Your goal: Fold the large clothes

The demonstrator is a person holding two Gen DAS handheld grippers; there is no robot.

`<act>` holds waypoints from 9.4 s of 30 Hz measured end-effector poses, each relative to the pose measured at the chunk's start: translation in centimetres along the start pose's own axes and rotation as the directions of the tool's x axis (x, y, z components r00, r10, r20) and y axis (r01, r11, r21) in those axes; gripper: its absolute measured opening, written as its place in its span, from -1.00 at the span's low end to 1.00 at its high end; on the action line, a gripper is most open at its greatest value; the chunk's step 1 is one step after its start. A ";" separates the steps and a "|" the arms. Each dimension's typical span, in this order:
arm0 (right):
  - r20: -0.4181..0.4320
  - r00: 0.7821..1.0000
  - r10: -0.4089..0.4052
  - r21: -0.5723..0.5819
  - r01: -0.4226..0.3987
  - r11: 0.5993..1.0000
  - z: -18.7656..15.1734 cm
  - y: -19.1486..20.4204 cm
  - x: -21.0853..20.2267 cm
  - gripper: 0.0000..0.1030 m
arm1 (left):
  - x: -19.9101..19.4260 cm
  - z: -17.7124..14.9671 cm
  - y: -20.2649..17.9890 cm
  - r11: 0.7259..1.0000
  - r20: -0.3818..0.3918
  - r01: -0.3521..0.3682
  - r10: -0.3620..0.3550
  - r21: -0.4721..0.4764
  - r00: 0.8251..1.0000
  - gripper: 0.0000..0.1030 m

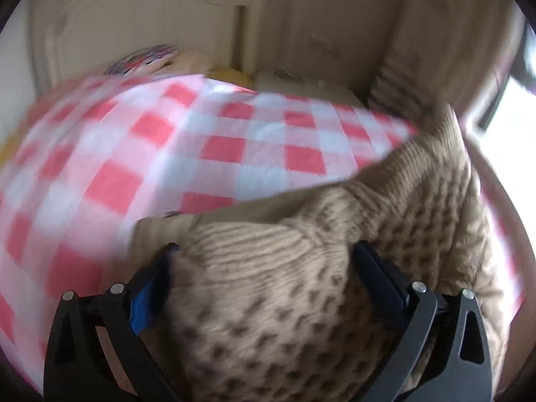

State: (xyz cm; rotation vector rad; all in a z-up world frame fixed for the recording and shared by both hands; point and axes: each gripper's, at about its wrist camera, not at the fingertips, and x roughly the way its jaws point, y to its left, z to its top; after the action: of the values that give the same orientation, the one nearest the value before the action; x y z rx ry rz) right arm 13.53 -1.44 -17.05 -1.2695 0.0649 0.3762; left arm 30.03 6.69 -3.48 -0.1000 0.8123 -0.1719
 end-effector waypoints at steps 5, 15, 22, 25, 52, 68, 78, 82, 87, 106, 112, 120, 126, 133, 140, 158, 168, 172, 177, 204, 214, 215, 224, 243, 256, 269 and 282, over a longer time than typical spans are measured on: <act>0.208 0.940 0.272 0.266 -0.322 0.909 -1.6 -7.1 -5.0 0.56 | -1.1 -1.5 2.7 0.992 0.073 -0.119 0.122 -0.051 0.990 0.96; 0.129 0.987 0.093 0.771 -0.159 0.617 -7.5 -23.5 2.4 0.22 | -1.8 -1.4 2.5 0.990 0.081 -0.134 0.138 -0.049 0.987 0.96; 0.093 0.970 0.223 0.923 -0.168 0.346 -10.9 -27.7 13.5 -0.30 | -1.9 -1.4 2.5 0.989 0.090 -0.139 0.143 -0.052 0.986 0.96; 0.040 0.950 0.309 0.901 -0.168 0.399 -9.5 -26.0 16.9 -0.29 | -2.1 -1.5 2.6 0.989 0.099 -0.139 0.145 -0.059 0.985 0.96; -0.054 0.914 0.402 0.931 -0.099 0.351 -7.5 -23.9 18.2 0.58 | 0.0 -1.4 4.1 0.977 -0.033 -0.163 0.160 -0.137 0.987 0.96; -0.189 0.812 0.552 0.863 -0.131 0.489 -7.1 -18.7 21.5 0.56 | -0.9 -2.0 1.8 0.941 -0.056 -0.339 0.338 -0.010 0.939 0.96; -0.102 0.886 0.452 0.870 -0.141 0.473 -6.0 -19.1 12.6 0.67 | -0.7 -2.6 4.7 0.963 -0.083 -0.224 0.214 -0.147 0.973 0.96; -0.059 0.875 0.480 0.904 -0.157 0.397 -7.8 -17.6 12.5 0.68 | -1.0 -2.6 3.9 0.959 -0.072 -0.261 0.255 -0.112 0.964 0.96; -0.046 0.895 0.443 0.904 -0.151 0.399 -6.4 -19.5 8.2 0.70 | -1.1 -2.5 3.9 0.956 -0.056 -0.270 0.265 -0.115 0.963 0.96; 0.076 0.916 0.393 0.852 -0.265 0.452 -5.5 -12.6 3.6 0.91 | -1.1 -2.7 4.1 0.959 -0.039 -0.256 0.253 -0.123 0.967 0.96; 0.065 0.937 0.344 0.855 -0.230 0.465 -5.4 -12.3 3.3 0.91 | -0.5 -2.7 5.6 0.971 -0.037 -0.125 0.120 -0.202 0.992 0.96; 0.087 0.945 0.315 0.742 -0.272 0.613 -0.8 -10.9 -1.5 0.91 | -0.2 -3.0 6.9 0.959 -0.033 -0.015 0.005 -0.284 0.999 0.96; -0.171 0.985 -0.002 0.236 0.043 0.971 2.5 -0.9 -0.2 0.91 | 0.2 -2.8 7.0 0.957 -0.059 -0.034 0.017 -0.288 0.998 0.96; -0.194 0.980 -0.040 0.331 0.104 0.938 1.7 -2.3 0.6 0.74 | 1.9 -1.5 6.6 0.947 -0.053 0.022 -0.041 -0.320 0.998 0.96; -0.381 0.921 -0.083 0.373 0.234 0.898 -2.5 -5.8 4.8 0.61 | 5.9 2.7 1.2 0.952 0.000 0.062 -0.065 -0.298 0.998 0.96; -0.207 0.972 0.115 0.653 0.049 0.756 -6.2 -12.2 -1.0 0.91 | -1.5 5.0 -5.5 0.979 0.209 -0.183 0.197 -0.086 0.958 0.95; -0.032 0.994 0.107 0.952 -0.002 0.307 -10.1 -16.3 -10.9 0.91 | -19.3 -7.6 -8.9 0.979 0.456 -0.199 0.155 0.050 0.876 0.96; -0.125 0.984 0.124 0.926 0.070 0.372 -9.5 -12.5 -11.3 0.91 | -20.7 -12.3 -9.3 0.995 0.463 -0.097 0.076 0.022 0.883 0.96; -0.120 0.974 0.193 0.944 0.052 0.327 -9.9 -11.0 -9.7 0.91 | -20.6 -15.9 -10.3 0.982 0.484 -0.190 0.173 -0.013 0.858 0.96; -0.153 0.987 0.055 0.957 0.134 0.257 -10.6 -12.1 -11.8 0.91 | -19.0 -17.6 -10.2 0.976 0.438 -0.214 0.171 0.049 0.882 0.96; -0.154 0.987 0.051 0.957 0.136 0.256 -10.6 -12.1 -11.9 0.91 | -18.9 -17.6 -10.2 0.977 0.437 -0.210 0.169 0.048 0.884 0.96; -0.154 0.987 0.052 0.957 0.136 0.256 -10.6 -12.1 -11.9 0.91 | -18.9 -17.7 -10.1 0.977 0.435 -0.208 0.167 0.048 0.885 0.96; -0.152 0.986 0.062 0.959 0.132 0.251 -10.6 -12.0 -11.8 0.91 | -18.8 -17.7 -10.2 0.977 0.428 -0.206 0.165 0.052 0.889 0.96; -0.153 0.986 0.066 0.961 0.132 0.244 -10.7 -11.9 -11.7 0.91 | -18.6 -17.8 -10.1 0.977 0.428 -0.205 0.161 0.058 0.889 0.96; -0.155 0.986 0.067 0.961 0.134 0.241 -10.6 -11.9 -11.6 0.91 | -18.6 -17.8 -10.0 0.976 0.434 -0.207 0.159 0.066 0.887 0.96; -0.155 0.985 0.070 0.962 0.134 0.240 -10.3 -11.6 -11.4 0.91 | -18.7 -17.8 -9.9 0.975 0.440 -0.211 0.160 0.070 0.883 0.96; -0.153 0.982 0.113 0.970 0.128 0.206 -11.0 -11.1 -10.3 0.91 | -18.1 -18.4 -9.9 0.979 0.475 -0.174 0.103 0.109 0.874 0.96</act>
State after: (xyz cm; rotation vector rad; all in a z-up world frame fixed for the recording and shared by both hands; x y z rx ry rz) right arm 9.12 -16.94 -7.55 0.0522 0.4143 0.1116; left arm 3.26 -0.03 -1.63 0.0587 0.3182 -0.0653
